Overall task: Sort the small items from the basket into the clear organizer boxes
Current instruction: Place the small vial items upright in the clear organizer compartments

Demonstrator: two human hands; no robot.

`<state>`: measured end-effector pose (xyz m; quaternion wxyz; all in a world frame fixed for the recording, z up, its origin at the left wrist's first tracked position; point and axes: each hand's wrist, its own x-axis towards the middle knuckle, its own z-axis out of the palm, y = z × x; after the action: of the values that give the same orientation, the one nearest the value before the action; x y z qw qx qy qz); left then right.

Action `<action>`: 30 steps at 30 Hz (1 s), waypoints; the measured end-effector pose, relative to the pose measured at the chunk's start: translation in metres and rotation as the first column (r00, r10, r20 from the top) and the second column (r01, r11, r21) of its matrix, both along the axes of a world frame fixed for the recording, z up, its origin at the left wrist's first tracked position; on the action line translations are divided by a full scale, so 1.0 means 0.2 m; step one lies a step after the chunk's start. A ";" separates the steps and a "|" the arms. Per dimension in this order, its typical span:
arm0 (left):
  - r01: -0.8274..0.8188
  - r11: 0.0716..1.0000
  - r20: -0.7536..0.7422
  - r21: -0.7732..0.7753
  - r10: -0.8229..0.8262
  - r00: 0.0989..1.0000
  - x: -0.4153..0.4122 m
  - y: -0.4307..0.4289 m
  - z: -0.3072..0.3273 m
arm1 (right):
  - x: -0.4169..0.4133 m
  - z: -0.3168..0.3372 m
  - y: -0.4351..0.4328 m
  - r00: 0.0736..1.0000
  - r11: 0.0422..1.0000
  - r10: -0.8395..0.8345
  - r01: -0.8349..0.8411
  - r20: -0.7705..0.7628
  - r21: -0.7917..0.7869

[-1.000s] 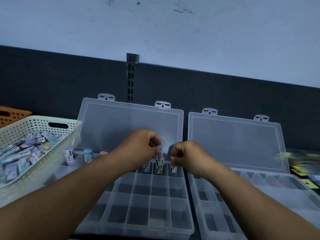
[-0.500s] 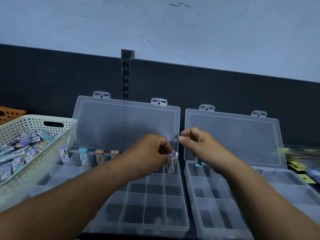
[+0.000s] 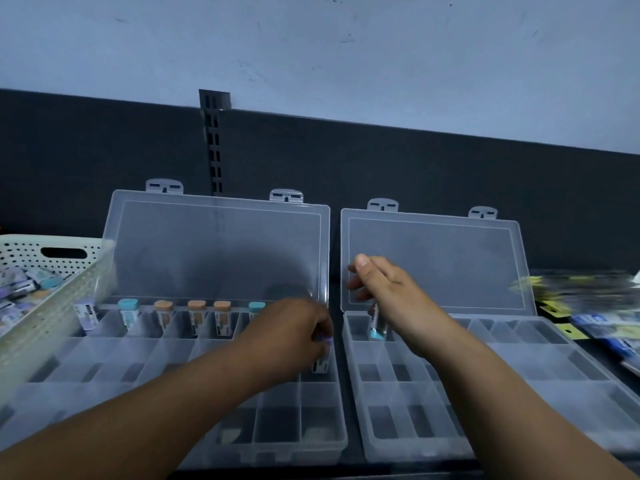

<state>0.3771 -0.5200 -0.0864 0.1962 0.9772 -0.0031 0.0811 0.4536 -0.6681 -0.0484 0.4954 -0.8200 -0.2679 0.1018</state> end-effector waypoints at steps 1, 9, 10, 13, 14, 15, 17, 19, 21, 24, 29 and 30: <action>0.008 1.000 -0.002 0.005 -0.008 1.000 0.00 0.00 0.00 | 0.00 0.00 0.00 1.000 1.000 0.000 0.000 -0.003 0.013; -0.074 0.838 0.015 -0.541 0.097 0.995 -0.06 -0.01 0.15 | -0.03 0.06 0.10 0.966 0.942 0.063 0.026 -0.252 0.335; -0.070 0.788 -0.001 -0.611 0.088 0.996 -0.07 -0.02 0.17 | -0.04 0.08 0.13 0.948 0.922 0.095 0.032 -0.305 0.385; -0.090 0.715 -0.020 -0.694 0.106 0.994 -0.09 -0.03 0.19 | -0.08 0.12 0.19 0.888 0.871 0.198 0.035 -0.416 0.490; -0.108 0.701 -0.015 -0.705 0.138 0.990 -0.09 -0.03 0.20 | -0.09 0.13 0.20 0.875 0.862 0.220 0.033 -0.431 0.506; -0.123 0.683 -0.005 -0.720 0.172 0.985 -0.10 -0.01 0.20 | -0.10 0.13 0.21 0.869 0.858 0.232 0.029 -0.437 0.512; -0.141 0.617 0.006 -0.774 0.230 0.973 -0.11 0.02 0.21 | -0.10 0.11 0.22 0.893 0.870 0.221 0.002 -0.393 0.494; -0.141 0.554 0.015 -0.821 0.268 0.963 -0.13 0.08 0.23 | -0.09 0.10 0.22 0.956 0.922 0.185 -0.088 -0.228 0.377; -0.128 0.566 0.046 -0.815 0.284 0.958 -0.14 0.12 0.25 | -0.09 0.10 0.20 0.980 0.961 0.197 -0.185 -0.037 0.207; -0.129 0.673 0.127 -0.729 0.318 0.940 -0.15 0.17 0.29 | -0.11 0.11 0.20 0.975 0.978 0.194 -0.201 0.113 0.062; -0.167 0.863 0.238 -0.477 0.310 0.920 -0.17 0.17 0.29 | -0.16 0.16 0.23 0.907 0.945 0.328 -0.314 0.265 -0.097; -0.163 0.871 0.246 -0.464 0.304 0.921 -0.18 0.17 0.29 | -0.17 0.16 0.23 0.893 0.939 0.344 -0.319 0.291 -0.131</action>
<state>0.3420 -0.4861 -0.0293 0.3948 0.8763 0.1038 0.2558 0.4201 -0.6212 -0.0157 0.3897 -0.7870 -0.4737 0.0658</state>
